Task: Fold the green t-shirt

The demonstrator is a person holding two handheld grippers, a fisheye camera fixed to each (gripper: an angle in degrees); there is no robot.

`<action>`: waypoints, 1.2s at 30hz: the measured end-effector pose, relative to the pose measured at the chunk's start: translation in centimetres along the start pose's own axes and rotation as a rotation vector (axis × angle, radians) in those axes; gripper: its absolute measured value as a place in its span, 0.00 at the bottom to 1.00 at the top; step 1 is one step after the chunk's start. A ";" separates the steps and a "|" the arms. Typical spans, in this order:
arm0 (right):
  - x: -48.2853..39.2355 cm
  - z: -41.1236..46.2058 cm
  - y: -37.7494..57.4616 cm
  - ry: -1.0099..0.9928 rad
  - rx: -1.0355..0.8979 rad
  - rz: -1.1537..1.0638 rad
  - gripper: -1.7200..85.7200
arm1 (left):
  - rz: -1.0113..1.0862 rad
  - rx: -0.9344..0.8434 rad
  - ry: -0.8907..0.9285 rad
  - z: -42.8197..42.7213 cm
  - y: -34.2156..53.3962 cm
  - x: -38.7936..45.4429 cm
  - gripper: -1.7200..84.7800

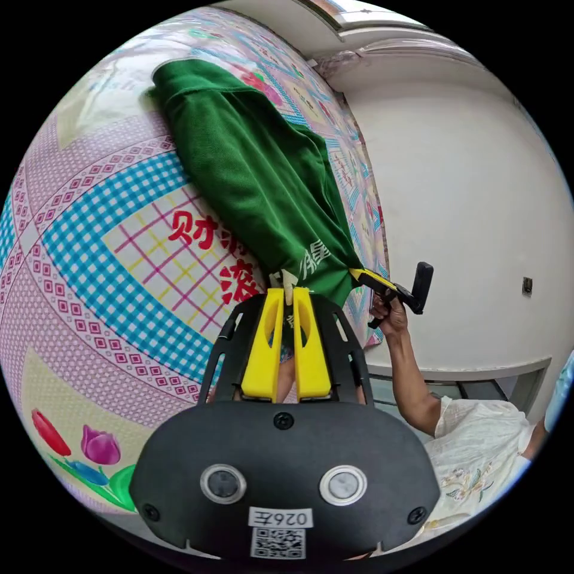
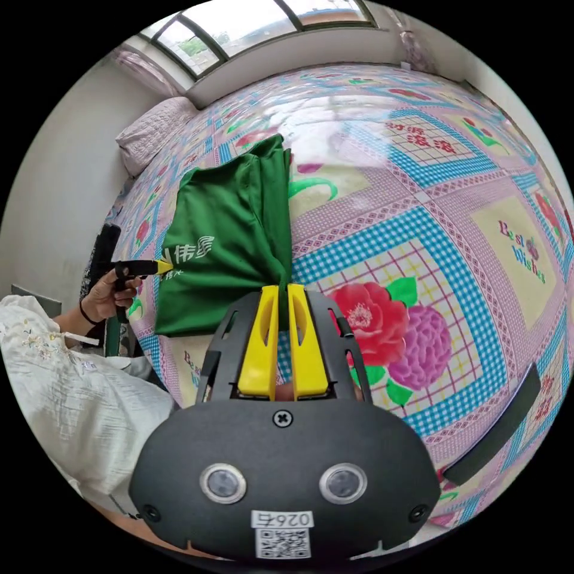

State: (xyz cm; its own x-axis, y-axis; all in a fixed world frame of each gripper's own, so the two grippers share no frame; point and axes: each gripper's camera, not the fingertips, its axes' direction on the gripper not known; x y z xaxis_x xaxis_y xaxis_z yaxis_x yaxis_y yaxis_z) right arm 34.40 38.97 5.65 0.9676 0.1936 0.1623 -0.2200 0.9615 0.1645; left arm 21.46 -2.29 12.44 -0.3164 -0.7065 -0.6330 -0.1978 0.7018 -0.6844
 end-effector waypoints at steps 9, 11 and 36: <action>6.3 -8.6 14.8 0.102 0.191 0.436 0.01 | 0.211 -0.301 0.023 11.1 -7.0 7.6 0.03; 6.7 -9.5 16.7 0.122 0.206 0.481 0.01 | 0.215 -0.331 0.033 12.7 -7.2 8.3 0.03; -1.0 -11.1 19.1 0.316 0.276 0.498 0.06 | 0.010 -0.316 0.339 10.4 -3.5 3.1 0.07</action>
State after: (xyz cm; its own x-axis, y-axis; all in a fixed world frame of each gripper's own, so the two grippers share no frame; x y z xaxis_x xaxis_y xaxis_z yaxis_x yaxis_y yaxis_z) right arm 30.62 59.33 -2.18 0.7224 0.6914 -0.0038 -0.6344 0.6651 0.3939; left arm 30.86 -7.90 9.16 -0.5951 -0.6668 -0.4486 -0.4496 0.7389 -0.5018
